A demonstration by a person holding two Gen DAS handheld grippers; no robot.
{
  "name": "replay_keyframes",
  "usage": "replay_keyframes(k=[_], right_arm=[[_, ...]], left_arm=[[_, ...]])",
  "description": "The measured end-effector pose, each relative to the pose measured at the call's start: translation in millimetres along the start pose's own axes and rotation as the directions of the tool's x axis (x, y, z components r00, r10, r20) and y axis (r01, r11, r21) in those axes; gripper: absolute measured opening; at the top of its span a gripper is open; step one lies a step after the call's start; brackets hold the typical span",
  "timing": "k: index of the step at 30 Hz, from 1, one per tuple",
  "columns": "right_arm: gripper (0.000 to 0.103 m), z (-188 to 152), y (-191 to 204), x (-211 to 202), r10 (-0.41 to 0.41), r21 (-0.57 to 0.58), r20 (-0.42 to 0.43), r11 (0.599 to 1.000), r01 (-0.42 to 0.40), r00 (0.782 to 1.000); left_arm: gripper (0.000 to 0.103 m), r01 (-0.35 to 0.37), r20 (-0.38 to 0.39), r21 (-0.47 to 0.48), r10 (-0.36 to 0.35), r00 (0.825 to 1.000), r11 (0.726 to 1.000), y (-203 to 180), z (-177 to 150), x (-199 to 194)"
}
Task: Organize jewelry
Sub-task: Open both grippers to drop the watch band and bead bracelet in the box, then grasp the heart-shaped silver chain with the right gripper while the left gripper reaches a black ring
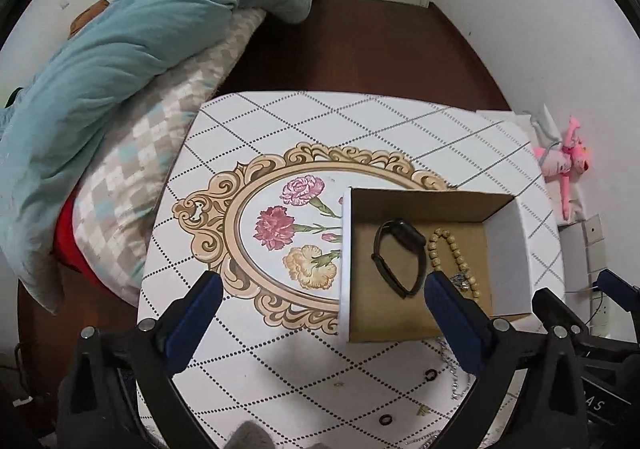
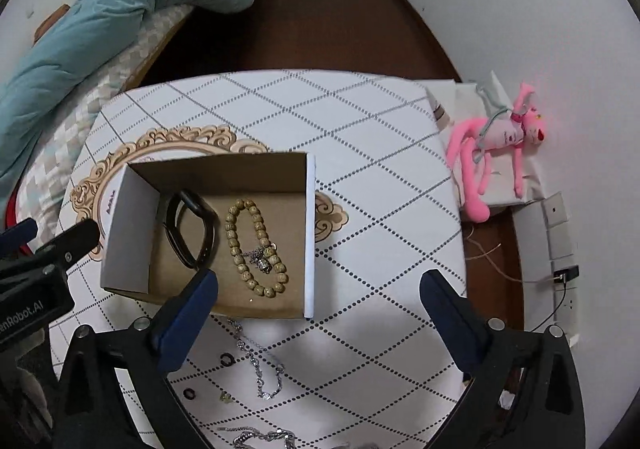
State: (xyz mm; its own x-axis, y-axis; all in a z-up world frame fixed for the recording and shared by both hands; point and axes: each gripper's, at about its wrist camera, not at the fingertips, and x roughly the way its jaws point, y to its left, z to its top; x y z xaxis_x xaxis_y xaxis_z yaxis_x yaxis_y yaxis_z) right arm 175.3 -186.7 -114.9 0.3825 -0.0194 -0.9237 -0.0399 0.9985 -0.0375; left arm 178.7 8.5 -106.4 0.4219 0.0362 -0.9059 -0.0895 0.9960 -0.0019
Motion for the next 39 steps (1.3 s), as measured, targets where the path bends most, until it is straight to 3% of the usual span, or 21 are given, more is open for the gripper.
replay_keyframes(k=[7, 12, 16, 20, 23, 27, 30, 33, 34, 36, 37, 39], right_arm=[[0.102, -5, -1, -55, 0.021, 0.025, 0.101, 0.999, -0.024, 0.995], [0.102, -30, -6, -90, 0.05, 0.066, 0.134, 0.996, -0.06, 0.99], [0.103, -70, -8, -81, 0.06, 0.11, 0.07, 0.992, -0.067, 0.996], [0.101, -119, -4, -37, 0.086, 0.139, -0.056, 0.987, -0.078, 0.995], [0.086, -149, -2, -3, 0.087, 0.148, -0.127, 0.987, -0.068, 0.988], [0.075, -174, -2, 31, 0.085, 0.155, -0.175, 0.986, -0.057, 0.981], [0.062, -184, 2, 36, 0.065, 0.13, -0.149, 0.99, -0.046, 0.987], [0.061, -187, 11, 35, 0.014, 0.078, -0.129, 0.997, -0.004, 0.992], [0.053, -188, 13, 33, 0.016, 0.065, -0.108, 0.998, -0.009, 0.994], [0.027, -191, 18, 29, 0.012, 0.049, -0.091, 0.999, -0.007, 0.996], [0.007, -191, 19, 29, 0.012, 0.047, -0.092, 0.999, -0.008, 0.996], [0.006, -193, 18, 29, 0.017, 0.055, -0.09, 0.998, -0.012, 0.996]], left_arm=[[0.103, 0.035, 0.092, -0.006, -0.034, 0.995, 0.999, 3, -5, -52], [0.103, 0.044, 0.114, 0.011, -0.045, 0.992, 0.999, 10, -25, -76], [0.103, 0.003, 0.089, 0.039, -0.006, 0.996, 0.999, 13, -59, -68], [0.103, -0.008, 0.011, 0.058, 0.007, 1.0, 0.998, 14, -95, -38], [0.103, -0.028, -0.042, 0.077, 0.031, 0.999, 0.997, 14, -121, -11], [0.103, -0.039, -0.104, 0.091, 0.049, 0.993, 0.995, 13, -145, 17], [0.103, -0.039, -0.124, 0.105, 0.052, 0.991, 0.994, 12, -155, 29], [0.103, -0.04, -0.141, 0.115, 0.056, 0.988, 0.993, 10, -162, 38], [0.103, -0.037, -0.145, 0.115, 0.053, 0.988, 0.993, 9, -165, 41], [0.103, -0.033, -0.15, 0.114, 0.05, 0.987, 0.993, 7, -167, 44], [0.103, -0.029, -0.154, 0.112, 0.046, 0.987, 0.993, 6, -168, 44], [0.103, -0.018, -0.156, 0.112, 0.035, 0.987, 0.994, 2, -169, 45]])
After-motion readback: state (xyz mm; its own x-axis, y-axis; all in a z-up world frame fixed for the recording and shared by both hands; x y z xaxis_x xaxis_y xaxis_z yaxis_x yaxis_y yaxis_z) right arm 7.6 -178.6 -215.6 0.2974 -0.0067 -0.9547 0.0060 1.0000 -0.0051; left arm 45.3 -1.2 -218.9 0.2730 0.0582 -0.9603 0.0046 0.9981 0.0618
